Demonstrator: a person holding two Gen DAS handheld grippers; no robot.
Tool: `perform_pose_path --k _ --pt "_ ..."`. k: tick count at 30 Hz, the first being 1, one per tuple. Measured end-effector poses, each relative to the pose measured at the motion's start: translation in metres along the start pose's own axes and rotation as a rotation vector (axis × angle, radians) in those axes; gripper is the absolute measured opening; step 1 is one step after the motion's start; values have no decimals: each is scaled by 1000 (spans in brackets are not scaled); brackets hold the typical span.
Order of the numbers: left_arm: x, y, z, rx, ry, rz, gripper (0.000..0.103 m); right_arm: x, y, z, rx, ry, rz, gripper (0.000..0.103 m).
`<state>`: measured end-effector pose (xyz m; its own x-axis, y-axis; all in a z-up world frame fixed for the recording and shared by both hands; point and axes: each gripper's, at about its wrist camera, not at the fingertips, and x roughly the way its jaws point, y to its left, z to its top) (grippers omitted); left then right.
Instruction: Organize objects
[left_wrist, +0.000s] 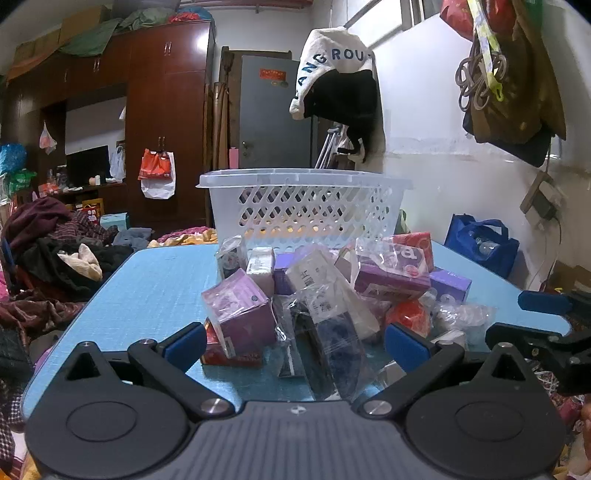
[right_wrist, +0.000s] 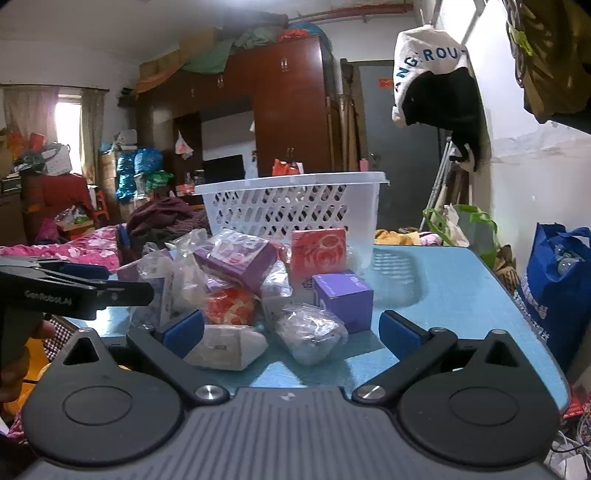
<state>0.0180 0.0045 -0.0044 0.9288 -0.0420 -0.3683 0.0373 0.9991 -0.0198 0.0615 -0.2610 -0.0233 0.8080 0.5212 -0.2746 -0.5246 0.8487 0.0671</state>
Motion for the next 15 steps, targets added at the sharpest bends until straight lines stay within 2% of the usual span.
perform_pose_path --k 7,15 --pt "-2 0 0 0 -7 -3 103 -2 5 1 -41 -16 -40 103" --pt "-2 0 0 3 -8 -4 103 3 0 0 -18 13 -13 103"
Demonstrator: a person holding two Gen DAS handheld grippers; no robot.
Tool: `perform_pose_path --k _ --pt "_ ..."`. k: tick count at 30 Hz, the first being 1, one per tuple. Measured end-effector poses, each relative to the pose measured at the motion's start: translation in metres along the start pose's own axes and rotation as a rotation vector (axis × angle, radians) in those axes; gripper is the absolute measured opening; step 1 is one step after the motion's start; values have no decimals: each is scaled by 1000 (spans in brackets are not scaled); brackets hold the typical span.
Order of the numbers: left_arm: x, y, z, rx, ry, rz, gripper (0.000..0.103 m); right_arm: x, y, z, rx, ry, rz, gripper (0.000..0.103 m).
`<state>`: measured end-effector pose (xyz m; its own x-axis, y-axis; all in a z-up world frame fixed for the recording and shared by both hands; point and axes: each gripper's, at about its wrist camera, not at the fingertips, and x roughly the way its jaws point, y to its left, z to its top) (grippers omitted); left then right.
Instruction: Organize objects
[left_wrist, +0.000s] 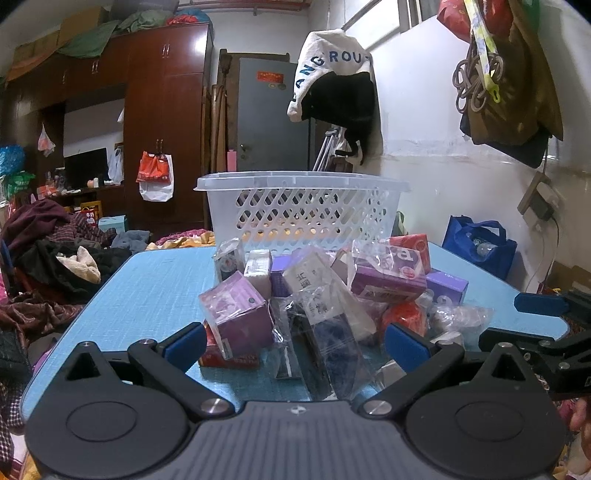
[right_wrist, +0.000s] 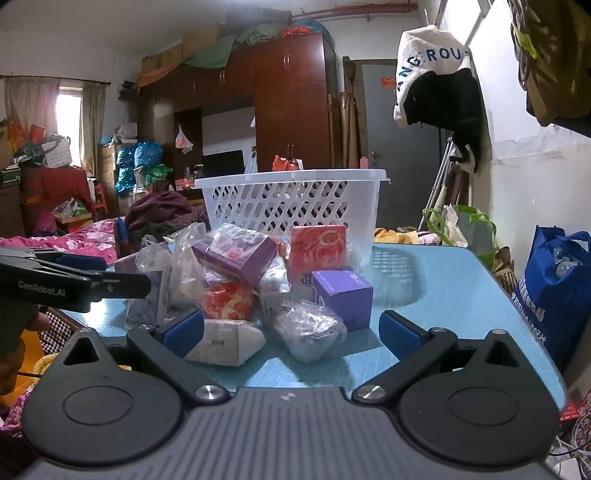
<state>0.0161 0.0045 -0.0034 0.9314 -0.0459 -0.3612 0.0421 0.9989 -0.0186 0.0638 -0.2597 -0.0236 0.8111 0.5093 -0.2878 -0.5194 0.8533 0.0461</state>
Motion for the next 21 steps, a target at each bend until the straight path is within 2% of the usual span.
perform_pose_path --k 3,7,21 --pt "0 1 0 -3 -1 0 103 -2 0 0 4 -4 -2 103" --pt "0 1 0 -2 -1 -2 103 -4 -3 0 23 -14 40 103" --pt "0 0 -1 4 -4 -4 103 -4 2 0 -16 -24 4 103"
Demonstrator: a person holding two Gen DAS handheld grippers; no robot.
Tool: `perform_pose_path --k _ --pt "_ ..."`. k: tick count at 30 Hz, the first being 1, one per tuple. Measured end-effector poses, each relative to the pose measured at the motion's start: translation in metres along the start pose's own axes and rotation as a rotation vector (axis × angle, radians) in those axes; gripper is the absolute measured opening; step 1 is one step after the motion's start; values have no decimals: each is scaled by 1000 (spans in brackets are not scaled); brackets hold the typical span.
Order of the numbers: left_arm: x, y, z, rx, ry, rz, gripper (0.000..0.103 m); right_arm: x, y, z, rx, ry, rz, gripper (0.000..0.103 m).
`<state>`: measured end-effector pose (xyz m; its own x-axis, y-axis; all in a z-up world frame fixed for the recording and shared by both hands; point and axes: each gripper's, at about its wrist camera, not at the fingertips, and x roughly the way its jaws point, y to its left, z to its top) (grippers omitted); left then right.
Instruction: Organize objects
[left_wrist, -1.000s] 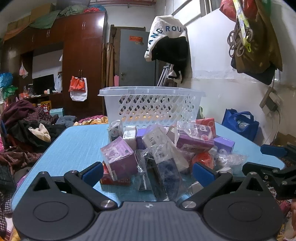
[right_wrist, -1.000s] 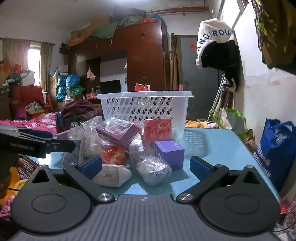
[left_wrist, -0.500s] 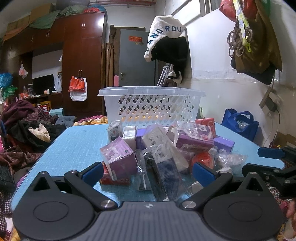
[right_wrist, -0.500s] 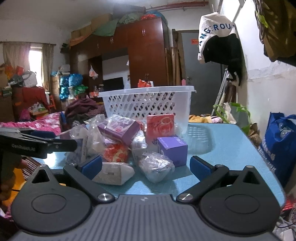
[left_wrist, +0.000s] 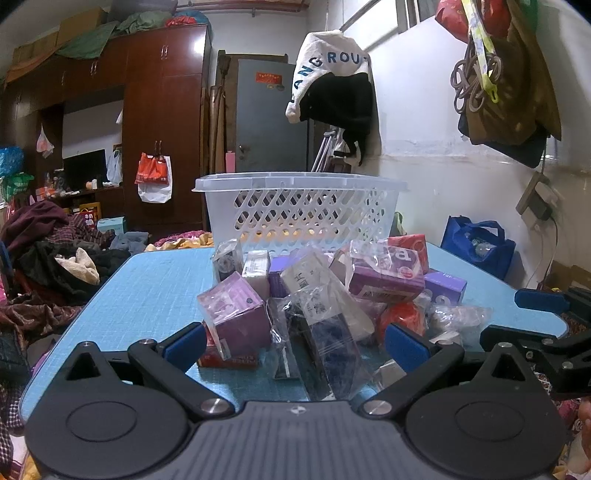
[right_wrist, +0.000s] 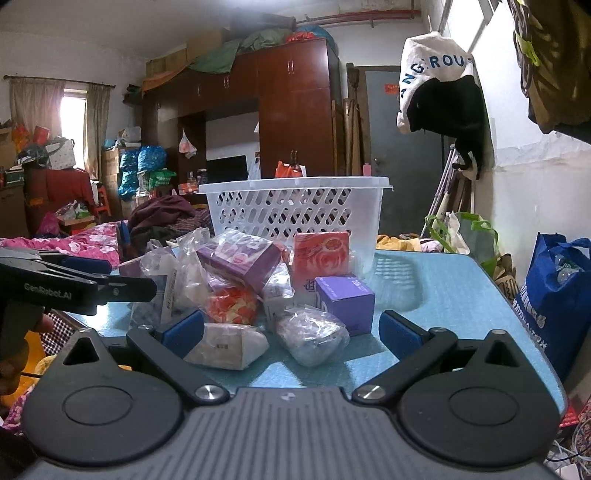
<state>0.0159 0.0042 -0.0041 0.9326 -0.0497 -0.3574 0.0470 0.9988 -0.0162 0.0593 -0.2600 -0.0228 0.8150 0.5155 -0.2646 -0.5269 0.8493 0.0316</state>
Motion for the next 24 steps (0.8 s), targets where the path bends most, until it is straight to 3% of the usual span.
perform_pose_path --k 24 --pt "0 0 0 -1 0 0 103 0 0 -1 -2 -3 2 103"
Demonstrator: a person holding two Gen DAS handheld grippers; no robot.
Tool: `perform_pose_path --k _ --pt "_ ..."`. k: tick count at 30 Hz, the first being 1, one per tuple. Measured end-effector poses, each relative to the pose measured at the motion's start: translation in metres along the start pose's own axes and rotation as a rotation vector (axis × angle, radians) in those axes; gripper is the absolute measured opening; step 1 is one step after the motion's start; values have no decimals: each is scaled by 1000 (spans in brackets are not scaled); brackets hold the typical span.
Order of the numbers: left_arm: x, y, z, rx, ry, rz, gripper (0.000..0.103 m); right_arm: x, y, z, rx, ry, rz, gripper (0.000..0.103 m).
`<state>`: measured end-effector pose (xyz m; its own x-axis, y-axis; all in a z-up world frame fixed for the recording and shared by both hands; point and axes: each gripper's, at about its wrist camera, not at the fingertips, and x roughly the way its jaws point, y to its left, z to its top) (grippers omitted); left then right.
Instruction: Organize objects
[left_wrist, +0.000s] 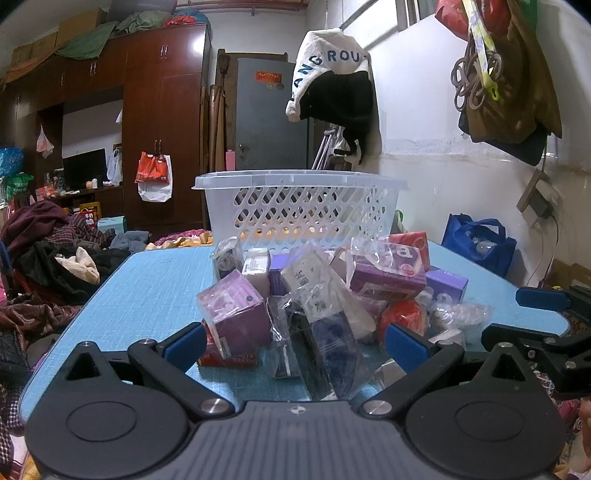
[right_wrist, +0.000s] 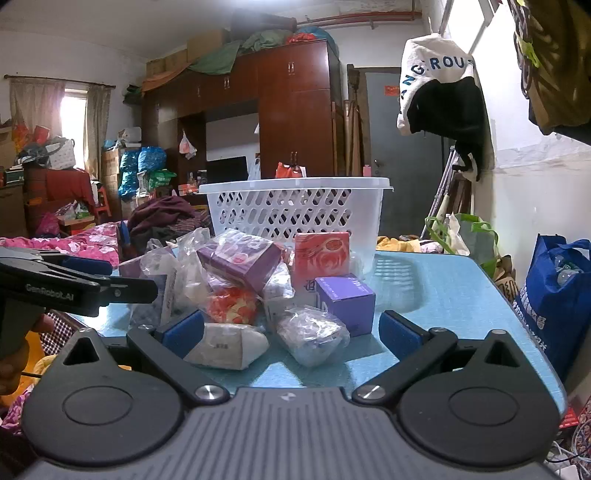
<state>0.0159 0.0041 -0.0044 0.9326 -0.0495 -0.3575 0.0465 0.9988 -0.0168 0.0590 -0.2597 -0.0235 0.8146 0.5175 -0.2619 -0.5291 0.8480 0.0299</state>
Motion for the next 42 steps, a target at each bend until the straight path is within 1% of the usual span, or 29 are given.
perform_pose_path --k 8,11,16,19,22,26,28,29,33,39,42 --pt "0 5 -4 3 -8 8 103 2 5 -3 6 5 27 103" --pt "0 11 -6 -12 -13 -5 103 4 7 -4 -9 9 34 103" --pt "-2 15 -5 -22 -16 -28 102 -1 0 -4 13 -19 45 103" --pt "-5 12 -5 -6 -21 -42 99 -5 -7 -3 38 -40 49 101" --pt "-9 21 -3 -10 -25 -40 99 -7 -9 -3 40 -48 41 99" --pt "-7 43 3 -60 -40 -11 99 -7 -15 -2 45 -53 28 91" --pt "-4 54 8 -102 -38 -16 97 -4 -17 -2 50 -45 26 84" --pt "-1 58 10 -124 -35 -24 95 -1 -18 -2 51 -35 28 78" --pt "11 62 15 -138 -18 -21 93 8 -18 -7 45 8 45 67" --pt "27 69 13 -171 20 -44 91 17 -19 -12 36 44 48 64" --pt "34 66 12 -160 37 -52 91 21 -20 -14 38 56 46 64"
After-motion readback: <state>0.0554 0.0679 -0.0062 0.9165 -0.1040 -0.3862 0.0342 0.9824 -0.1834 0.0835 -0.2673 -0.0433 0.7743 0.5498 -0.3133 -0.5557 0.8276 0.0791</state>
